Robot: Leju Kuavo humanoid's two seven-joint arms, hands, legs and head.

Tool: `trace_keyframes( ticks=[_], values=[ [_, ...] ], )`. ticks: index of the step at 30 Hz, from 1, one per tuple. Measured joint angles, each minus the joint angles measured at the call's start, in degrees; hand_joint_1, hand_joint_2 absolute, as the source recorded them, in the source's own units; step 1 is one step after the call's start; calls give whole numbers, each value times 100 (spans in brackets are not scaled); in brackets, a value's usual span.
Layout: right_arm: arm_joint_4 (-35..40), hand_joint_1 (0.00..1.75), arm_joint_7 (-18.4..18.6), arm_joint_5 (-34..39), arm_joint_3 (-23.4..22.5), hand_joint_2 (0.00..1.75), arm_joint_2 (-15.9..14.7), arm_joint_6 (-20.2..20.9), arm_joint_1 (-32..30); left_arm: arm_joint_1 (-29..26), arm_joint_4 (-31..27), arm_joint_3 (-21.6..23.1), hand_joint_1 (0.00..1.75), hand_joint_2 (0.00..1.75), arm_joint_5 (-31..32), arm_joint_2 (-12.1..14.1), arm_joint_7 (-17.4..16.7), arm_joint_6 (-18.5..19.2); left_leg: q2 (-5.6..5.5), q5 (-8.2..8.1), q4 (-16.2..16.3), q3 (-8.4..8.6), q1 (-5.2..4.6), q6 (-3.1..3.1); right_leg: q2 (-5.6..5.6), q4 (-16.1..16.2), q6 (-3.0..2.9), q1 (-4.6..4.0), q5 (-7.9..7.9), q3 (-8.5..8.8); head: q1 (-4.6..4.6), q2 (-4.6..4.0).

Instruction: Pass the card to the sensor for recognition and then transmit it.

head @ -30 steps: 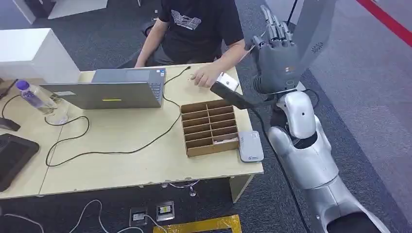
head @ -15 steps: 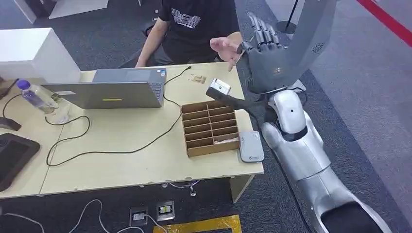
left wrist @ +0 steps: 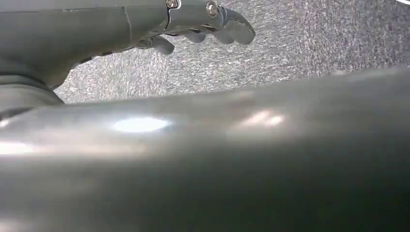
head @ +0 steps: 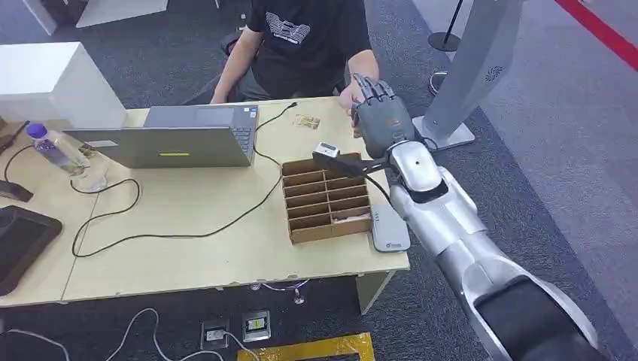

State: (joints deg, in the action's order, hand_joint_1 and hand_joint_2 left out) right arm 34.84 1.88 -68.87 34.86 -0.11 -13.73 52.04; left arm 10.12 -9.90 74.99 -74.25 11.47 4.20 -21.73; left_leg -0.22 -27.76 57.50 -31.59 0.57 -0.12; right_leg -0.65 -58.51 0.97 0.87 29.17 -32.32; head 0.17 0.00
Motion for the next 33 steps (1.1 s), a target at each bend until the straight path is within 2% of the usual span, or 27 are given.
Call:
trace_keyframes(
  ticks=[2,3,5,6,11,20,24,28,30,32,33],
  values=[
    [-144,175,11,-7,24,175,13,-2,17,-1,0,0,0,0,0,-4,0,2,0,0,0,0,0,0,0,0,0,0,0,0,0,0],
    [-211,152,22,-17,28,175,24,-9,26,-2,0,0,0,0,0,-7,0,6,0,0,0,0,0,0,1,0,0,0,0,-1,0,0],
    [-345,5,46,-39,72,175,39,-28,58,0,0,0,0,0,2,-13,0,50,1,0,0,1,0,0,2,0,0,0,0,-2,0,0],
    [-396,0,52,-50,94,175,39,-39,68,1,0,2,0,0,13,-11,-7,118,2,0,1,2,0,0,2,0,0,0,0,-2,-2,0],
    [-612,0,173,-140,166,175,44,-241,73,34,0,85,0,0,57,92,-63,411,2,0,0,2,2,0,5,-1,0,-2,0,-3,0,0],
    [-837,0,197,-105,266,175,28,-503,139,61,2,140,0,0,57,162,-63,435,3,0,1,3,2,0,7,0,0,-1,0,-4,0,0],
    [-907,0,86,245,260,175,-35,-883,293,69,2,142,0,0,55,168,-63,474,5,0,2,4,1,0,8,0,-1,-1,-1,-7,0,0],
    [-959,0,9,547,238,175,-188,-990,439,68,2,142,0,0,39,168,-63,474,5,0,3,5,1,0,8,0,0,-1,-1,-6,0,0],
    [-996,0,101,1017,122,175,-354,-995,479,60,2,142,0,0,20,170,-63,476,6,0,5,9,-1,0,8,2,0,0,-2,-11,-4,0],
    [-1055,0,105,1776,-123,175,-632,-1229,530,52,2,146,0,0,20,175,-63,476,-10,1,10,4,-2,1,-10,5,1,1,-2,-7,-2,0],
    [-1090,0,52,2181,-335,175,-877,-1421,557,41,0,155,0,0,20,170,-63,476,-35,1,15,2,-3,2,-38,9,2,1,-1,-2,0,0]
  ],
)
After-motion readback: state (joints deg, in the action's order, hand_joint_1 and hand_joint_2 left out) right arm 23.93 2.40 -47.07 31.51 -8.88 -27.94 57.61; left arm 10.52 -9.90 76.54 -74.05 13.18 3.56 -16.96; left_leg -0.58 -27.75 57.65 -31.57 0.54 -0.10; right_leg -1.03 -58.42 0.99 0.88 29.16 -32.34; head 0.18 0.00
